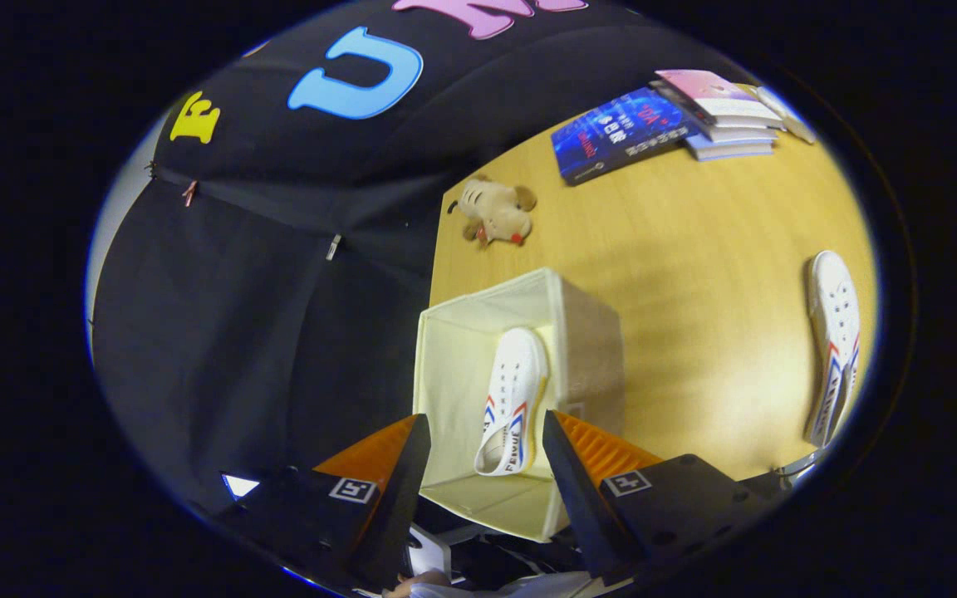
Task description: Open the storage box then place both shoes into the box .Put the left shoe in first, then the right shoe, with the right side of both shoes facing outward in a uniform manner.
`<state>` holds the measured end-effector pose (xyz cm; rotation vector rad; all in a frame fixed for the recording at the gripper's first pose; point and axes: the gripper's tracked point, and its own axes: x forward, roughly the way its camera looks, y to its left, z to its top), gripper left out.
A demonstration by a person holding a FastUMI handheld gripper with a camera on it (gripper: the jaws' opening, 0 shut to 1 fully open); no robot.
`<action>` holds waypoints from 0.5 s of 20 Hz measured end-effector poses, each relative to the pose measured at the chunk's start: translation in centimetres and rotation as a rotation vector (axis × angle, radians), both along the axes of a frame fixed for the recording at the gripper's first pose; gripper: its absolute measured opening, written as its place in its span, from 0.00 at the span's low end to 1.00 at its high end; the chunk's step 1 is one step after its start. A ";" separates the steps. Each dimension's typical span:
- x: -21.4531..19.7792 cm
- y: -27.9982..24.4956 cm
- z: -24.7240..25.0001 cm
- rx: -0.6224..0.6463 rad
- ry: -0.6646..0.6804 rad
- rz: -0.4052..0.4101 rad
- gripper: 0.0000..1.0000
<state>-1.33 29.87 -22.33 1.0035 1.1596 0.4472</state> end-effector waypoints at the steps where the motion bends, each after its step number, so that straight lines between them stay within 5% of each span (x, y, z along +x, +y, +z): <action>1: 0.2 -2.7 -0.4 -0.028 -0.011 -0.031 0.83; 7: -2.1 -19.8 -7.3 -0.269 0.043 -0.212 0.83; 10: -4.9 -25.0 -12.9 -0.351 0.137 -0.240 0.84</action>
